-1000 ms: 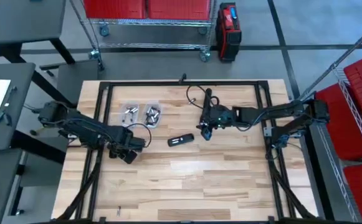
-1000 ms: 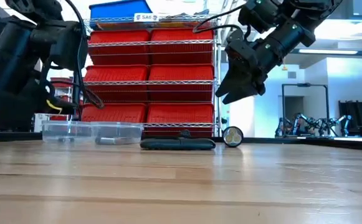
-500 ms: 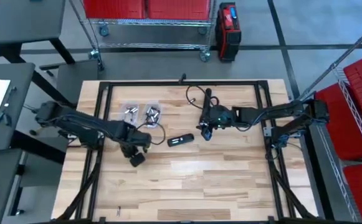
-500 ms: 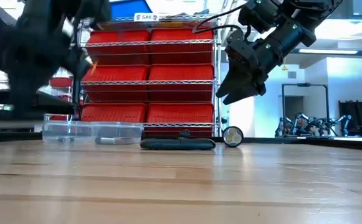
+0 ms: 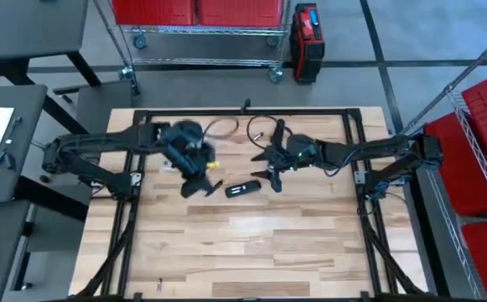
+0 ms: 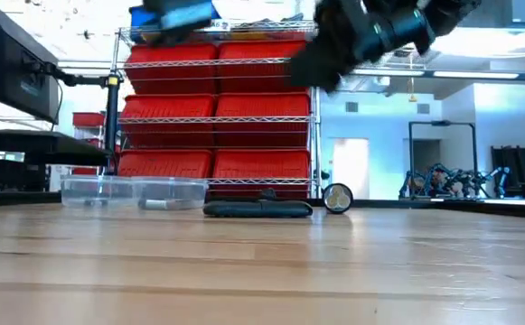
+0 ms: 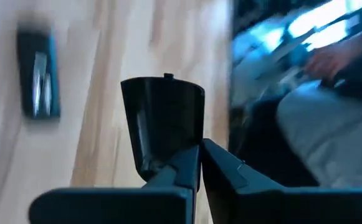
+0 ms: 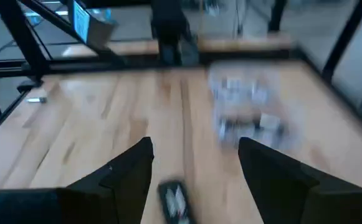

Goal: Insert battery
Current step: Close the remote control battery compartment

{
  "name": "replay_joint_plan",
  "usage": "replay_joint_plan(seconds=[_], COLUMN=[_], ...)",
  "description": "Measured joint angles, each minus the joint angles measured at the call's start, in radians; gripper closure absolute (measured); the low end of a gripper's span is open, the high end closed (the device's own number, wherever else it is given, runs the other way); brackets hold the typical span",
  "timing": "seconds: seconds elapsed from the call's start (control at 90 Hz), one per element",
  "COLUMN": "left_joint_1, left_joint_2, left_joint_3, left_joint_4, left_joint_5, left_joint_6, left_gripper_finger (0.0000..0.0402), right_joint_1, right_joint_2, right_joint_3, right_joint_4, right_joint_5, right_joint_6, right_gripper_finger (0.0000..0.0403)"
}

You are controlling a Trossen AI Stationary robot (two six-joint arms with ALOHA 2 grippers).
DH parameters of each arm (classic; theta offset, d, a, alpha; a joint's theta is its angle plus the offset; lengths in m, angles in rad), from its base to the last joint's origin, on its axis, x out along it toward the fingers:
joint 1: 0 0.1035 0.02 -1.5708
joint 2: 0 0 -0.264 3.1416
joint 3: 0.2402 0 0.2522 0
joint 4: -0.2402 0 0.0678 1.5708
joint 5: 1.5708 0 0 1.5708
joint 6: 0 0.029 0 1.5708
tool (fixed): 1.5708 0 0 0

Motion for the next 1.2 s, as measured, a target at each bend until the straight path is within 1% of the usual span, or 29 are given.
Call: replay_joint_plan(seconds=[0.067, 0.133, 0.211, 0.267, 0.333, 0.389, 0.456, 0.522, 0.756, 0.811, 0.889, 0.956, 1.078, 1.2], left_joint_1=[0.029, 0.048, 0.064, 0.067, 0.07, 0.07, 0.072, 0.073, 0.083, 0.09, 0.091, 0.094, 0.098, 0.098], left_joint_2=[0.006, 0.023, 0.038, 0.05, 0.063, 0.074, 0.084, 0.091, 0.119, 0.122, 0.132, 0.135, 0.146, 0.145], left_joint_3=[0.009, 0.014, 0.011, 0.012, 0.012, 0.012, 0.011, 0.012, 0.012, 0.012, 0.013, 0.012, 0.012, 0.013], left_joint_4=[0.047, 0.114, 0.094, 0.099, 0.081, 0.1, 0.106, 0.159, 0.273, 0.273, 0.303, 0.285, 0.308, 0.339], left_joint_5=[0.056, 0.09, 0.108, 0.111, 0.116, 0.122, 0.127, 0.146, 0.152, 0.151, 0.151, 0.152, 0.151, 0.151], left_joint_6=[0.006, -0.009, -0.016, -0.016, -0.008, -0.006, -0.003, 0.0, -0.023, -0.036, -0.039, -0.041, -0.059, -0.06], left_gripper_finger=[0.0401, 0.0401, 0.0401, 0.0401, 0.0401, 0.0401, 0.0401, 0.0401, 0.0401, 0.0401, 0.0401, 0.0401, 0.0401, 0.0401], right_joint_1=[-0.007, -0.022, -0.039, -0.045, -0.042, -0.034, -0.024, -0.016, 0.013, 0.015, 0.014, 0.017, 0.02, 0.026], right_joint_2=[0.002, 0.003, 0.002, 0.001, 0.002, 0.003, 0.003, 0.003, 0.023, 0.031, 0.05, 0.056, 0.069, 0.068], right_joint_3=[0.072, 0.143, 0.226, 0.278, 0.323, 0.348, 0.355, 0.356, 0.358, 0.355, 0.356, 0.356, 0.356, 0.355], right_joint_4=[-0.038, -0.063, -0.112, -0.176, -0.27, -0.33, -0.358, -0.369, -0.356, -0.377, -0.355, -0.371, -0.379, -0.382], right_joint_5=[-0.028, -0.089, -0.161, -0.199, -0.229, -0.243, -0.252, -0.256, -0.246, -0.245, -0.244, -0.243, -0.244, -0.244], right_joint_6=[-0.05, -0.063, -0.068, -0.102, -0.15, -0.171, -0.173, -0.162, -0.124, -0.106, -0.106, -0.105, -0.106, -0.118], right_gripper_finger=[0.0175, 0.0175, 0.0175, 0.0175, 0.0175, 0.0175, 0.0175, 0.0175, 0.0175, 0.0175, 0.0175, 0.0176, 0.0192, 0.0227])
